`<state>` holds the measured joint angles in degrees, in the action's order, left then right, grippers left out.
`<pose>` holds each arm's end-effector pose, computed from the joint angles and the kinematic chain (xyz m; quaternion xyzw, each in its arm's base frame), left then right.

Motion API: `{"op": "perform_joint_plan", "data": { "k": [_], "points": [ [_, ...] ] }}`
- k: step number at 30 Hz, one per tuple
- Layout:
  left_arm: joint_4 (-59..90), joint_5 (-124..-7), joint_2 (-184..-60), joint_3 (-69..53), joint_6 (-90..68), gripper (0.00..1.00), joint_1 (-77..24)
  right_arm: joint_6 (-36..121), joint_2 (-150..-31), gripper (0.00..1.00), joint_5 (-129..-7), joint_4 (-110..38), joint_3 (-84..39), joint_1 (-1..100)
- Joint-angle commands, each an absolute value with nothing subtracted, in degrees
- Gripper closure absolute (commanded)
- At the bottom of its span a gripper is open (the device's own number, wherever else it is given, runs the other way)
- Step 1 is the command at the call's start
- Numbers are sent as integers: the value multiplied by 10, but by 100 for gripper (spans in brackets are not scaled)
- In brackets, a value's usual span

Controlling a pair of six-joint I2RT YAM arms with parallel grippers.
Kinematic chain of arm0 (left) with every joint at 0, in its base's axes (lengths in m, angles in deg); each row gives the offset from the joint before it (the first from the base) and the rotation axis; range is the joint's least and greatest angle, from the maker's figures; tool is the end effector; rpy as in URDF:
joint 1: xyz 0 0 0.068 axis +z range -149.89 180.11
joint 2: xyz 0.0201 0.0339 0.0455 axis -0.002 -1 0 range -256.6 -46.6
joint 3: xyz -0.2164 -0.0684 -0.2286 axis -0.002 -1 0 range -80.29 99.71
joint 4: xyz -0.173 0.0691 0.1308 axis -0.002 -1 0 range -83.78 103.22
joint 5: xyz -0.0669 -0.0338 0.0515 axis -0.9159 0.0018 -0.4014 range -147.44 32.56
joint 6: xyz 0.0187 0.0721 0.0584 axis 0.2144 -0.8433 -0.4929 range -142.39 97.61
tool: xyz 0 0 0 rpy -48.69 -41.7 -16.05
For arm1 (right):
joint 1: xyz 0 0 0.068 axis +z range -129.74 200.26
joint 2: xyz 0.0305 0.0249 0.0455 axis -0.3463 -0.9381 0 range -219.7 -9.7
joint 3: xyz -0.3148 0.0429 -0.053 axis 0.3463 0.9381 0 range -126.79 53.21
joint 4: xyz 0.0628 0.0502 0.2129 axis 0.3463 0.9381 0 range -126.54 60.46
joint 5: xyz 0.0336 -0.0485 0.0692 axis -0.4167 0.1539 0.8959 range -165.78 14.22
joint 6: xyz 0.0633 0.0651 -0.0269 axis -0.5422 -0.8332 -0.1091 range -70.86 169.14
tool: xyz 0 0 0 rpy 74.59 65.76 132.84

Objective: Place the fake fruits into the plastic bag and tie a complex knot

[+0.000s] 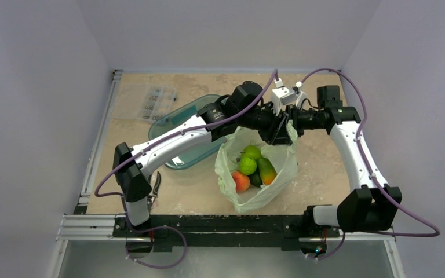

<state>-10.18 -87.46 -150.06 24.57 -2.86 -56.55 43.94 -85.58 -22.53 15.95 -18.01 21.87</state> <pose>0.2047 -0.3892 0.4292 0.3922 0.7130 -0.5022 0.2925 0.2219 0.0750 0.3563 -0.0999 0.8610 0.4441 0.2268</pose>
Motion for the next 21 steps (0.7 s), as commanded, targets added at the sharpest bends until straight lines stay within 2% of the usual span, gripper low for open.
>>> {"op": "perform_joint_plan", "data": {
  "k": [1,3,4,5,7,8,11,14,16,17,19,21],
  "points": [
    [-106,-872,-1501,277,-28,76,-569,439,-831,86,-235,147,-182,223],
    [-125,-852,-1501,279,-38,89,-569,439,-828,86,-237,148,-179,223],
    [-134,-846,-1501,278,-42,89,-569,437,-826,86,-238,146,-178,222],
    [-136,-842,-1501,275,-42,82,-568,434,-824,86,-239,143,-177,223],
    [-128,-845,-1496,265,-32,58,-567,425,-822,87,-240,136,-175,223],
    [-117,-852,-1493,258,-22,53,-567,422,-821,88,-240,133,-174,223],
    [-82,-878,-1488,245,6,48,-567,418,-822,89,-245,129,-173,223],
    [-65,-879,-1490,244,39,32,-566,417,-818,91,-253,128,-170,223],
    [-67,-873,-1494,249,54,28,-566,413,-811,91,-259,122,-165,223],
    [-71,-868,-1497,253,58,31,-566,409,-807,91,-259,116,-162,223],
    [-81,-860,-1502,260,60,51,-566,405,-803,91,-257,112,-157,223],
    [-96,-847,-1505,264,55,67,-566,406,-803,91,-254,116,-157,223]
  ]
}}
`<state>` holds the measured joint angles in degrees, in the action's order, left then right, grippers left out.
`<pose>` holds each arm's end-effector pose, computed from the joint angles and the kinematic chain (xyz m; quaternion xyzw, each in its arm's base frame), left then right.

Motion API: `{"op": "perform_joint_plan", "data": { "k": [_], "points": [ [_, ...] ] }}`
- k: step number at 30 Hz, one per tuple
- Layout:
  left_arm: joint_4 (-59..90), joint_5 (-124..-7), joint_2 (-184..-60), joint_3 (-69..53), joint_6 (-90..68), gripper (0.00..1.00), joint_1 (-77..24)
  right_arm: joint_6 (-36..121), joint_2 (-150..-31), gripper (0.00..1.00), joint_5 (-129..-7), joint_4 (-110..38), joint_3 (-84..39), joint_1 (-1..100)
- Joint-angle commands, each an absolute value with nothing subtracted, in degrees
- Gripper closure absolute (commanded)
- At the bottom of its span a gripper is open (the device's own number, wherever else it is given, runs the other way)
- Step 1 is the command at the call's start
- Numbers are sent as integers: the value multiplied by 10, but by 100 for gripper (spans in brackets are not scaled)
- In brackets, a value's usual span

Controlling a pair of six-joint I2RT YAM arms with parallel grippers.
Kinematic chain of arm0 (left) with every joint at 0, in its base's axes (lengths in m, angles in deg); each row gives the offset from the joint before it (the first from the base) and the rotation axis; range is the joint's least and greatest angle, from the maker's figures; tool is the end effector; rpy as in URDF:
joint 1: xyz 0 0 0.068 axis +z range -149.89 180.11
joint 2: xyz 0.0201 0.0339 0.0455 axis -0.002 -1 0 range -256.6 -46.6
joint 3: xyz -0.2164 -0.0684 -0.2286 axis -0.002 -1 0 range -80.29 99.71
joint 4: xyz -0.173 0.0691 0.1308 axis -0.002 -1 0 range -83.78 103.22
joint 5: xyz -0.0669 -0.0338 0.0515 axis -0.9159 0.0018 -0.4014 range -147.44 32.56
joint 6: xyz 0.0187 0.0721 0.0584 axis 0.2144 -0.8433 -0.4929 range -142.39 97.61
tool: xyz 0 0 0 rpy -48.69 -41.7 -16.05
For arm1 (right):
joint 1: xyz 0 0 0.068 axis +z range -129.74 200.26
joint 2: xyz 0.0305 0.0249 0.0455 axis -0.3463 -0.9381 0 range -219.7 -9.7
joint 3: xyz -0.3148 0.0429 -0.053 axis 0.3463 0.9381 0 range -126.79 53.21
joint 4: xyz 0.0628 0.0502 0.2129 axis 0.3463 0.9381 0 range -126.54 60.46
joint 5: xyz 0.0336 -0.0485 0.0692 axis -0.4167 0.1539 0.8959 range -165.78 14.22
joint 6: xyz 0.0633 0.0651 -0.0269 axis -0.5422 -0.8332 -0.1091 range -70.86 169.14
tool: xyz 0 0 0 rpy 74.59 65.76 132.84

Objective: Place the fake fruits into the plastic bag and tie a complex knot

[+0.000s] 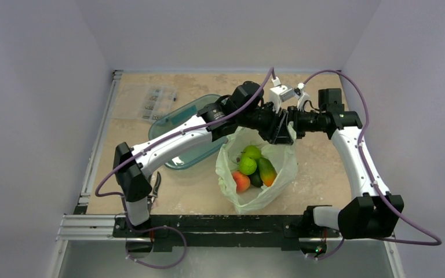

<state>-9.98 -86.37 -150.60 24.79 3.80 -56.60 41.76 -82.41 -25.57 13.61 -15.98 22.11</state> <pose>0.2077 -0.3919 0.4267 0.3460 0.7383 -0.5132 0.2680 0.2124 0.0728 0.3573 -0.0907 0.8658 0.4245 0.2490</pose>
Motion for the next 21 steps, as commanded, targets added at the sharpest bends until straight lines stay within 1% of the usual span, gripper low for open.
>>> {"op": "perform_joint_plan", "data": {
  "k": [1,3,4,5,8,9,10,11,14,18,21],
  "points": [
    [-105,-843,-1504,264,45,76,-566,408,-803,89,-252,118,-157,223],
    [-119,-841,-1500,257,26,94,-566,410,-805,86,-247,123,-162,223],
    [-119,-846,-1496,246,15,100,-566,408,-807,82,-236,121,-166,222],
    [-117,-851,-1491,235,4,100,-566,397,-809,77,-233,115,-168,222],
    [-105,-871,-1477,201,-23,100,-566,383,-817,49,-233,106,-183,222],
    [-105,-874,-1475,195,-32,100,-568,374,-819,41,-230,101,-187,222],
    [-106,-877,-1474,191,-41,100,-569,364,-821,36,-226,95,-189,221],
    [-109,-879,-1475,188,-46,100,-570,354,-822,33,-223,88,-191,221],
    [-120,-882,-1476,186,-58,100,-570,327,-831,27,-211,71,-202,220],
    [-128,-889,-1467,177,-66,100,-570,319,-852,16,-201,67,-251,205],
    [-123,-906,-1446,162,-71,100,-569,348,-885,8,-191,84,-303,158]
  ]
}}
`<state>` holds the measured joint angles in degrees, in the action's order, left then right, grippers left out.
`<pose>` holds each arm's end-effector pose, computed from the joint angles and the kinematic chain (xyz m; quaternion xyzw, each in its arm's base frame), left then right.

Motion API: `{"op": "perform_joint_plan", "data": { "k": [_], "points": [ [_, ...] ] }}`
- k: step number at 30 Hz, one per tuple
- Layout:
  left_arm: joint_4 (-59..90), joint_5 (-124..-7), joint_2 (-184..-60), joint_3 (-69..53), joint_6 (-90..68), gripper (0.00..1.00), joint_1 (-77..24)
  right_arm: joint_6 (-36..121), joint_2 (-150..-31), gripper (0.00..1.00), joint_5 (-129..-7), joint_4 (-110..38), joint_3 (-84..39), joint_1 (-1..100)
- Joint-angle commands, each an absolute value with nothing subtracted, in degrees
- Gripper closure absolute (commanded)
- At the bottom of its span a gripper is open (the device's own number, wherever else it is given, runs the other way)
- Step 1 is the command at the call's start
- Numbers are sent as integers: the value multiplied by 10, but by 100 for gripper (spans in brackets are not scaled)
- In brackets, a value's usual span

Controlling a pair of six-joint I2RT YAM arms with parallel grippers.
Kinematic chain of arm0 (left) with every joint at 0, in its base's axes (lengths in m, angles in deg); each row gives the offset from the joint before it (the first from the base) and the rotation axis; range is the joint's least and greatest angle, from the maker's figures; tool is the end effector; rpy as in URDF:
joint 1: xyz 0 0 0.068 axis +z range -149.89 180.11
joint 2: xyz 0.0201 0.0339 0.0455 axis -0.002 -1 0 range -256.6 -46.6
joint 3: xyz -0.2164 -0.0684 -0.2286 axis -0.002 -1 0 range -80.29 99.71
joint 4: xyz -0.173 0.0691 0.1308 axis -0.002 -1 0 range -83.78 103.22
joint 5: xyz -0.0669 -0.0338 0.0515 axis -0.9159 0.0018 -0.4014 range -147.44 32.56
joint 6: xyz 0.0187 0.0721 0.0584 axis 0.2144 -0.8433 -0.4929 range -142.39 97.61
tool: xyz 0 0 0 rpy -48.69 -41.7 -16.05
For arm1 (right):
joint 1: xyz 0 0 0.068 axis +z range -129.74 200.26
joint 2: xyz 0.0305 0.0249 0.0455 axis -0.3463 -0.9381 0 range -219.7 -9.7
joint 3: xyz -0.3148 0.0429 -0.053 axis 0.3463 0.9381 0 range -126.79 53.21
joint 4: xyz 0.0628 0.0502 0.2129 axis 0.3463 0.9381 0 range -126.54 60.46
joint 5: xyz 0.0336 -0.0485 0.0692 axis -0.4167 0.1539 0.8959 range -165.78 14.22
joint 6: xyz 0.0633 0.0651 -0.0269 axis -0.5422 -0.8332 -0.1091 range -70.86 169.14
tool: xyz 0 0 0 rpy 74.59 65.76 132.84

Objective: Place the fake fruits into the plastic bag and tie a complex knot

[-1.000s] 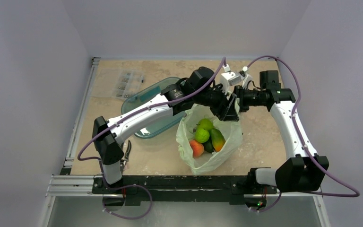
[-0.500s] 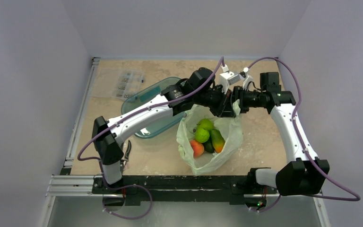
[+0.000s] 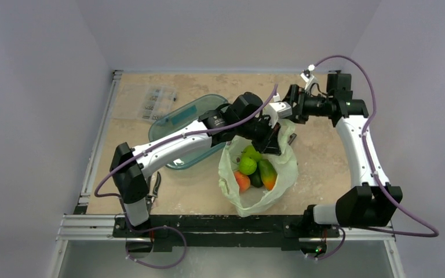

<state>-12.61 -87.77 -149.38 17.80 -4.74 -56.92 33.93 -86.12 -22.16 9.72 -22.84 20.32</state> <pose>0.1976 -0.3842 0.3881 0.4046 0.7453 -0.4710 0.2428 0.2407 0.0693 0.3873 -0.0559 0.8441 0.4592 0.2712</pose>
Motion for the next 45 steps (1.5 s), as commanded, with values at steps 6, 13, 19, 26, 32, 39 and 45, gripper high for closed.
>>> {"op": "perform_joint_plan", "data": {
  "k": [6,13,19,26,32,39,45],
  "points": [
    [-61,-981,-1395,129,-53,100,-539,556,-940,1,-164,218,-426,107],
    [-103,-1161,-1414,220,-102,100,-435,714,-853,1,-111,250,-443,108],
    [-295,-1242,-1421,297,-344,100,-426,727,-735,1,-76,126,-361,159],
    [-399,-1250,-1401,295,-507,100,-428,747,-694,1,-127,39,-262,261],
    [-444,-1227,-1372,265,-583,100,-432,773,-691,6,-173,13,-225,329],
    [-466,-1175,-1344,230,-644,100,-466,709,-685,25,-235,-130,-175,363],
    [-414,-1134,-1348,230,-616,100,-465,686,-684,37,-252,-164,-161,455]
  ]
}}
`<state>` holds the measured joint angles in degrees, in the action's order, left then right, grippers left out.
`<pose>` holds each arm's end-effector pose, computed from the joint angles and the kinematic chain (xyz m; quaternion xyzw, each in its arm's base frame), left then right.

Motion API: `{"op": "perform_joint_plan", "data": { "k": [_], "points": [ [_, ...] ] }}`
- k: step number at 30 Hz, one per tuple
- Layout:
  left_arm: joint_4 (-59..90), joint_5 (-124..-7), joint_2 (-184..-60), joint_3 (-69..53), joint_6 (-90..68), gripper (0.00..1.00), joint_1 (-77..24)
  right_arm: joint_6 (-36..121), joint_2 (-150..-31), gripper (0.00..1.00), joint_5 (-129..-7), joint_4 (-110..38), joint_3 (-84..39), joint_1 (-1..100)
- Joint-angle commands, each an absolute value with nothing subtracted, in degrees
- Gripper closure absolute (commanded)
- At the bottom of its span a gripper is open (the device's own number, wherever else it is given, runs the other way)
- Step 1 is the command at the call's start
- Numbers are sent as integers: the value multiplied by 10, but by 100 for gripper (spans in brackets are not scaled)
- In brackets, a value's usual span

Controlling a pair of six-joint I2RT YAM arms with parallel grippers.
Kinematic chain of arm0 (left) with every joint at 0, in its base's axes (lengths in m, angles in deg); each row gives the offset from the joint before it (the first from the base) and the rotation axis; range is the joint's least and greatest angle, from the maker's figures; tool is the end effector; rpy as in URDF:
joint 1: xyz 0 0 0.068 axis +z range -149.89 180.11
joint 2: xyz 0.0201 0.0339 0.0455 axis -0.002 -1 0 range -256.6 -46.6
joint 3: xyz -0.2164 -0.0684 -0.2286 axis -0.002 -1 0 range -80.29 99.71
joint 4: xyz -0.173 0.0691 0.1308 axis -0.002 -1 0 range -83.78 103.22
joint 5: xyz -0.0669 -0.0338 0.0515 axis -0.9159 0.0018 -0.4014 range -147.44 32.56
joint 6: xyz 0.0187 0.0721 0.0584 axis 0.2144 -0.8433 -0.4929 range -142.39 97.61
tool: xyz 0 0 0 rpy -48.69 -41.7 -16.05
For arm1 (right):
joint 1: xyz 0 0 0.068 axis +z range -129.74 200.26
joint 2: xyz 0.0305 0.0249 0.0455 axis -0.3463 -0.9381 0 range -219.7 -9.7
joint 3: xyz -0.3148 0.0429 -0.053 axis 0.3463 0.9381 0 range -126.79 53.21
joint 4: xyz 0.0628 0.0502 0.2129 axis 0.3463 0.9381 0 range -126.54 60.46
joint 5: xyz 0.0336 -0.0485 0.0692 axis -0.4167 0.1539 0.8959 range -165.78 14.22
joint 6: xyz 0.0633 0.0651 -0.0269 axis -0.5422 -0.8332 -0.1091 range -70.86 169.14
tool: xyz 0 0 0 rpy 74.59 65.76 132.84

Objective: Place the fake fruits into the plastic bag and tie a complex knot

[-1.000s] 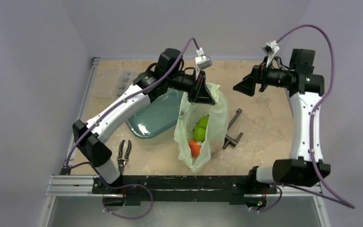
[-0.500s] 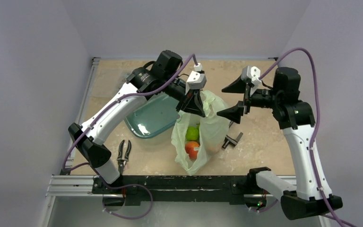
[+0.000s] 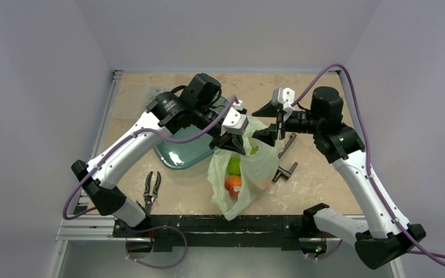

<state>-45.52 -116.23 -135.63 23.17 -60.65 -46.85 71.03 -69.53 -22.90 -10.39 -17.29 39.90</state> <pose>0.1420 -0.2594 0.4556 0.6838 0.4619 -0.4767 0.3029 0.1435 0.1238 0.4496 -0.5048 0.5707 0.3436 0.5490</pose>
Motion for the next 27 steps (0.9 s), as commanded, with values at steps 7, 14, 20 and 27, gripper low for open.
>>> {"op": "perform_joint_plan", "data": {
  "k": [7,14,20,27],
  "points": [
    [-439,-1104,-1337,228,-649,100,-455,682,-673,100,-309,-167,-165,498],
    [-416,-1078,-1279,179,-610,62,-413,598,-686,100,-330,-179,-234,495],
    [-160,-1001,-1181,64,-411,24,-391,579,-683,100,-330,-180,-239,487],
    [57,-978,-1193,4,-129,0,-394,564,-692,100,-345,-160,-258,475]
  ]
}}
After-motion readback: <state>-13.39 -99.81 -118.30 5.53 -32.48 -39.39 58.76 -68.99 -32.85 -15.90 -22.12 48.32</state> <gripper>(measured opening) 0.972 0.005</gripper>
